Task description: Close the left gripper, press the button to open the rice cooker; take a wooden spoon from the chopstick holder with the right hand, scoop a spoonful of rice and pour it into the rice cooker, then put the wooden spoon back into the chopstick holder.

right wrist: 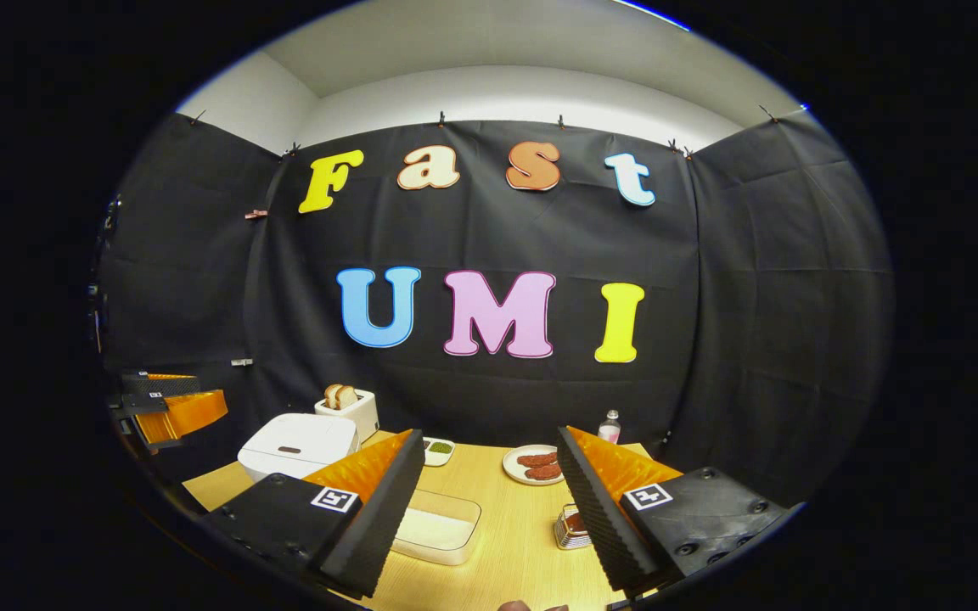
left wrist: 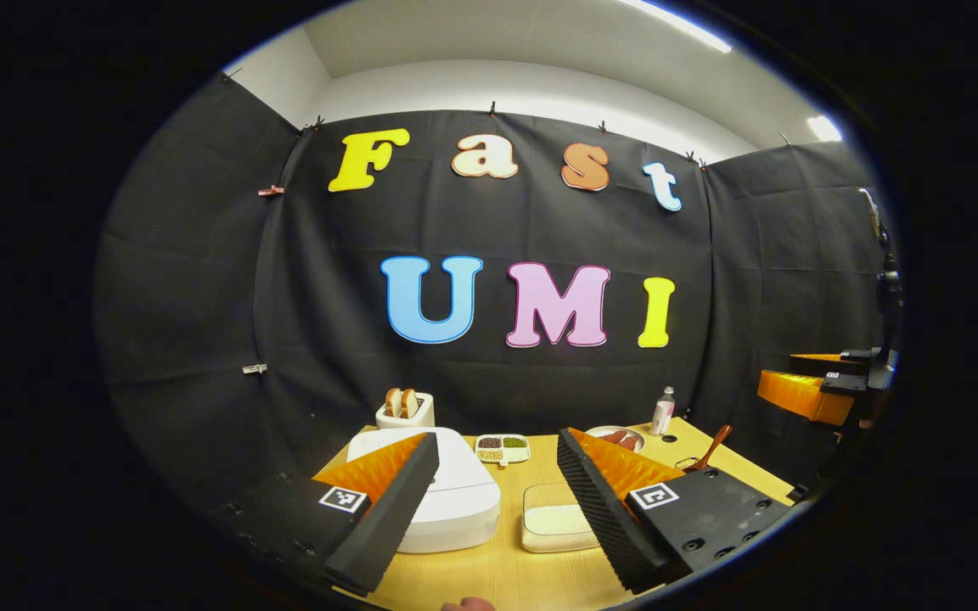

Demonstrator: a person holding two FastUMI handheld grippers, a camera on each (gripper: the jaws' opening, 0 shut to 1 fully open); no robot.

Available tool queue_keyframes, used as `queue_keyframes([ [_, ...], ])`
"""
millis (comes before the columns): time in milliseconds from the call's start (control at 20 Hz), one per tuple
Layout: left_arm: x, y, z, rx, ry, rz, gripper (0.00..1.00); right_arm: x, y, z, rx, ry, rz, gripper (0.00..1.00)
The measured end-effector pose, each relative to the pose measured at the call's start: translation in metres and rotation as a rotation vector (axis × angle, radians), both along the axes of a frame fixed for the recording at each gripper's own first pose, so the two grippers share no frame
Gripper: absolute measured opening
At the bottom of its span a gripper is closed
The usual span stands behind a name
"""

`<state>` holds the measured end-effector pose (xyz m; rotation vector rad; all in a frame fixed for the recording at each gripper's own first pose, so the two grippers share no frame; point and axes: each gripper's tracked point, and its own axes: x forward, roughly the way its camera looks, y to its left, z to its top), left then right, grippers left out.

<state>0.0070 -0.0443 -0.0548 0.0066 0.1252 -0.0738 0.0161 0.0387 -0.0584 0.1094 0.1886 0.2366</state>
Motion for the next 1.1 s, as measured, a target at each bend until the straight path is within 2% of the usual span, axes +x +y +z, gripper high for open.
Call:
queue_keyframes([
  [1100, 0.0035, -0.0071, -0.0012, 0.013, 0.009, -0.01, 0.96, 0.0031, -0.0044, -0.0067, 0.002, 0.014, 0.001, 0.98],
])
